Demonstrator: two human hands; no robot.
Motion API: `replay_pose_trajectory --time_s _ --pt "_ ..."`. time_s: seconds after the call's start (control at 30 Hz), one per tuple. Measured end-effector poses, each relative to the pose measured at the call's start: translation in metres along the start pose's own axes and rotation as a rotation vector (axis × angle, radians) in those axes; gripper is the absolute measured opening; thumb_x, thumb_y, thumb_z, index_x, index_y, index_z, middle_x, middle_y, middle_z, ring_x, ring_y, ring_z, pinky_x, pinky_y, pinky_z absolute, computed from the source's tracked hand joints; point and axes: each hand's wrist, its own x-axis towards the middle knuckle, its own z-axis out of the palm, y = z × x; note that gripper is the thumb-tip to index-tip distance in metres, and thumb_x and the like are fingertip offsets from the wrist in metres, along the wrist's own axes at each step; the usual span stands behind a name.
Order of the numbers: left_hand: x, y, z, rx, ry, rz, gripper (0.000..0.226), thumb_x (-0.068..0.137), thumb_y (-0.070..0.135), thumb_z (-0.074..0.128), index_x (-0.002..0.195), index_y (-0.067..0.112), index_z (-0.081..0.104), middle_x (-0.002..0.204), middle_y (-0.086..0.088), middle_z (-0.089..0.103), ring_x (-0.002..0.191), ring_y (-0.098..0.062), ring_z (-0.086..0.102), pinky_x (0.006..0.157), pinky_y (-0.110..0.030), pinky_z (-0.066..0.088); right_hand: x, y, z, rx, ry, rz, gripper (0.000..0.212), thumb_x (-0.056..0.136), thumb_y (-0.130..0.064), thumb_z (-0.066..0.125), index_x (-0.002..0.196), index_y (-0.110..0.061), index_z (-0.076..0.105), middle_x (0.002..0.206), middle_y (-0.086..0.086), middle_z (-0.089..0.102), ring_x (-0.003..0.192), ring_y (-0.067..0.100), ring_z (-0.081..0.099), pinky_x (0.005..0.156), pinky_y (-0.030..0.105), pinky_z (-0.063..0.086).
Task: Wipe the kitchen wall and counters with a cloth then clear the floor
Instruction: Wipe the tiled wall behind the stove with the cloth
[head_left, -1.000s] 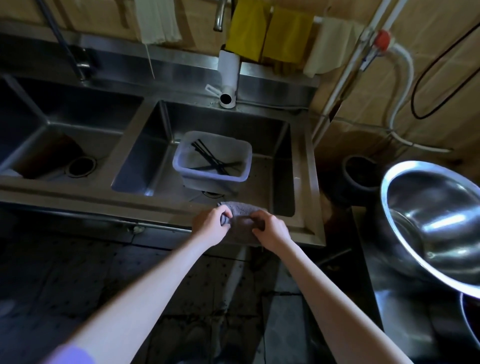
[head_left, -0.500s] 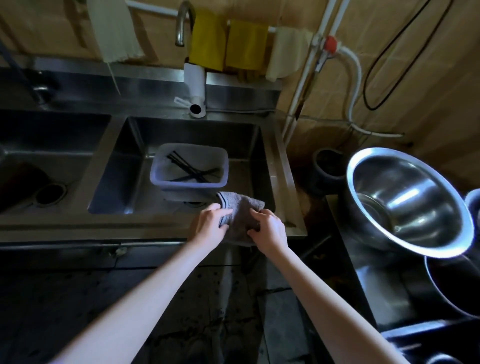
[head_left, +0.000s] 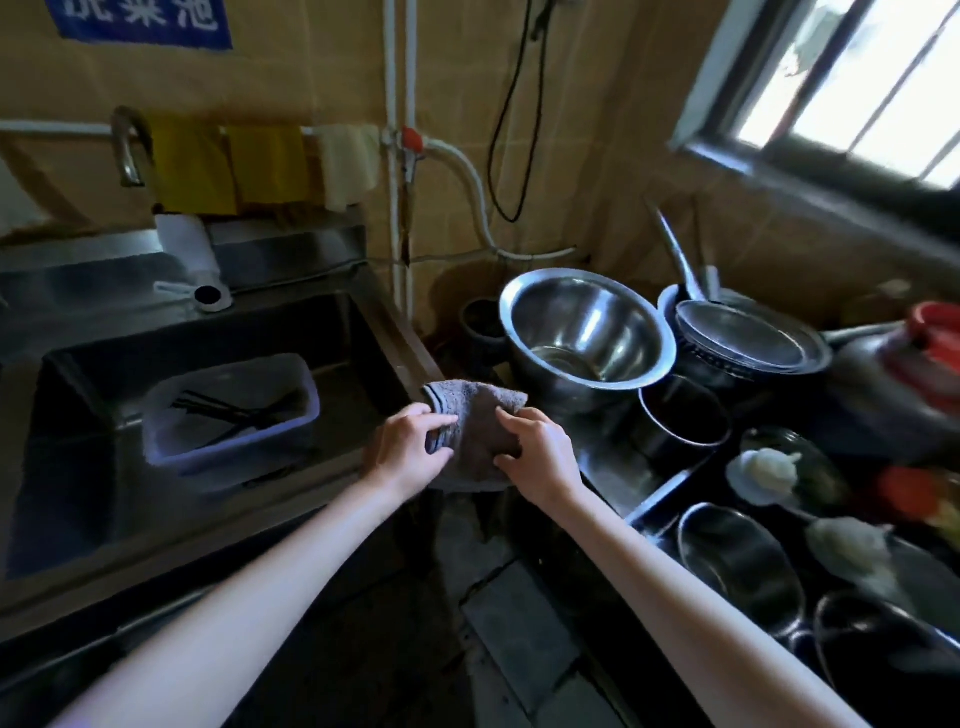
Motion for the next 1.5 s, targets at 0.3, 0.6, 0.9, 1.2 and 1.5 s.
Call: replay_pose_trajectory --time_s 0.3,0.6,0.9,1.2,1.5 --pt "-0.029 0.082 0.050 -0.117 -0.175 0.215 0.040 0.067 0.015 0.077 0.106 0.021 0.072 0.107 -0.005 0.065 0.099 -0.022 0.062 0.087 -0.025 0.045 -0.098 0.060 -0.046 0.078 0.176 0.280 0.064 0.071 -0.014 0.077 0.131 -0.022 0.056 0.124 -0.003 0.059 0.112 0.014 0.057 0.099 0.023 0.042" --pt "-0.053 0.136 0.085 -0.132 -0.488 0.512 0.040 0.068 0.025 0.078 0.106 0.033 0.069 0.111 0.009 0.063 0.102 -0.013 0.061 0.087 -0.026 0.048 -0.206 0.066 -0.057 0.114 0.480 0.642 0.060 0.065 -0.007 0.077 0.122 -0.013 0.063 0.118 0.005 0.065 0.110 0.018 0.060 0.094 0.021 0.044" --pt "-0.103 0.206 0.113 -0.165 -0.692 0.842 0.041 0.070 0.024 0.077 0.109 0.034 0.067 0.114 0.011 0.061 0.103 -0.011 0.059 0.086 -0.021 0.045 -0.303 0.053 -0.075 0.076 0.722 0.967 0.054 0.067 -0.009 0.076 0.120 -0.013 0.066 0.120 0.004 0.066 0.114 0.015 0.058 0.099 0.015 0.035" --pt "-0.155 0.308 0.150 -0.209 -0.792 1.038 0.042 0.068 0.025 0.078 0.108 0.034 0.068 0.112 0.008 0.063 0.104 -0.015 0.060 0.090 -0.027 0.045 -0.384 0.081 -0.122 0.014 0.875 1.174 0.052 0.067 -0.010 0.075 0.118 -0.015 0.067 0.119 0.003 0.066 0.113 0.016 0.058 0.095 0.013 0.033" --pt "-0.198 0.415 0.209 -0.215 -0.790 1.130 0.042 0.066 0.023 0.078 0.106 0.033 0.068 0.109 0.008 0.065 0.101 -0.018 0.061 0.087 -0.029 0.047 -0.451 0.158 -0.179 -0.041 0.967 1.214 0.045 0.065 -0.010 0.074 0.110 -0.017 0.069 0.108 0.000 0.070 0.103 0.016 0.063 0.090 0.018 0.041"
